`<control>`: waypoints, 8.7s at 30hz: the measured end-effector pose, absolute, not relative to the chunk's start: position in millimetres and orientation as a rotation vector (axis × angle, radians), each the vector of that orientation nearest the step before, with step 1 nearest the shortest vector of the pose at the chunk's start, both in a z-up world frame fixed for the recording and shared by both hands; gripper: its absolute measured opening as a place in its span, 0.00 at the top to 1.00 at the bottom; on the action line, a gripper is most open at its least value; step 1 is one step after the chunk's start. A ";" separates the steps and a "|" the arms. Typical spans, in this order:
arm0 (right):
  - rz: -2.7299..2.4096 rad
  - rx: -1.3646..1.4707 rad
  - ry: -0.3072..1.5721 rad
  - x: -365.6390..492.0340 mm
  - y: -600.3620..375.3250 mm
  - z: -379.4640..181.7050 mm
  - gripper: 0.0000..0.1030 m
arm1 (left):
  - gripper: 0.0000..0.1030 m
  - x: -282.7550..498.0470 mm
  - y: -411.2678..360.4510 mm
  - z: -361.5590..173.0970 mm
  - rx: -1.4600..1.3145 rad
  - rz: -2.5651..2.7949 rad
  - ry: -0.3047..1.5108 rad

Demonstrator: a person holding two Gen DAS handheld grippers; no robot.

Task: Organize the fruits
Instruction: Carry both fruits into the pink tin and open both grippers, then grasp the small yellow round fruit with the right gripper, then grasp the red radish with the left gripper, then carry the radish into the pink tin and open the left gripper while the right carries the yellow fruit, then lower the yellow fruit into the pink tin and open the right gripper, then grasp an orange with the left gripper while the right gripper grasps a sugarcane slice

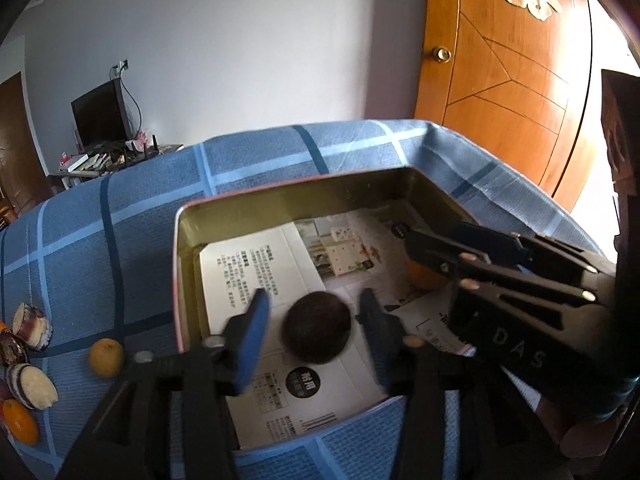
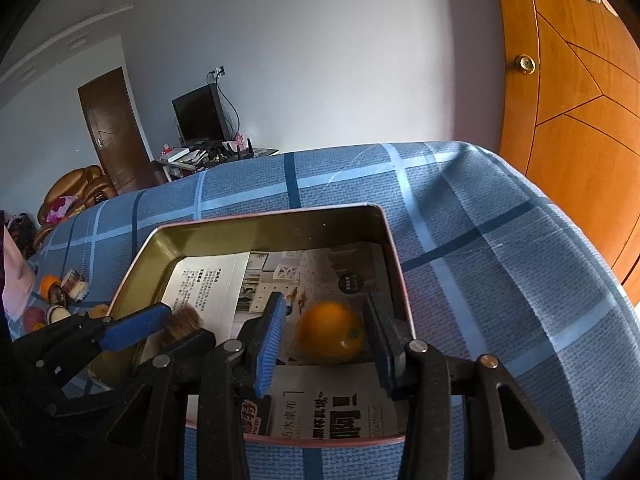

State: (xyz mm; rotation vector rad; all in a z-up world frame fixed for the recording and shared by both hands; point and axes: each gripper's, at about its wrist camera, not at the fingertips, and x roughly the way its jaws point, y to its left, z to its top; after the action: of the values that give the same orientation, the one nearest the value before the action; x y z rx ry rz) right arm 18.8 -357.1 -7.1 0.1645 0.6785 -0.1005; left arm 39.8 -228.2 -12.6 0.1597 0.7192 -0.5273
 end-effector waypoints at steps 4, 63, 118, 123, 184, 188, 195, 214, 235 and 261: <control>-0.078 0.201 0.651 15.6 -358.1 -3.7 0.43 | 0.16 29.6 -222.5 -3.1 0.142 -0.495 0.635; -0.062 0.067 0.505 -18.5 -176.0 11.8 0.37 | 0.00 32.9 58.2 9.0 -0.052 -0.211 0.598; 0.344 0.195 0.512 13.3 -120.5 16.2 0.71 | 0.50 38.7 104.3 8.0 -0.092 -0.261 0.547; 0.316 0.147 0.463 -1.7 -119.6 19.6 0.71 | 0.50 31.2 93.6 11.0 -0.102 -0.289 0.502; -0.085 0.141 0.584 22.4 -362.9 1.8 0.71 | 0.50 59.7 -227.6 -1.7 0.131 -0.503 0.639; -0.062 0.147 0.636 31.9 -361.7 -4.0 0.71 | 0.50 69.5 -230.1 -7.2 0.119 -0.492 0.691; -0.032 0.190 0.671 38.7 -367.1 -9.5 0.70 | 0.50 74.0 -232.6 -11.1 0.131 -0.476 0.720; -0.216 0.280 0.305 -18.3 -393.3 32.6 0.34 | 0.00 39.0 -184.9 31.1 0.048 -0.282 0.418; -0.428 0.273 0.244 -39.9 -406.1 28.0 0.26 | 0.00 12.2 -130.9 19.8 0.108 -0.095 0.366; -0.379 0.313 0.292 -75.8 -343.5 23.0 0.26 | 0.00 -4.7 -87.1 11.4 0.099 -0.167 0.475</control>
State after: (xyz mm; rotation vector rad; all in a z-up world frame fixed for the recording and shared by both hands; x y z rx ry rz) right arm -75.8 -343.5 23.0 0.3132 0.2921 -0.3791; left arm -4.7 -87.1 11.4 0.0987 0.4748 -0.1665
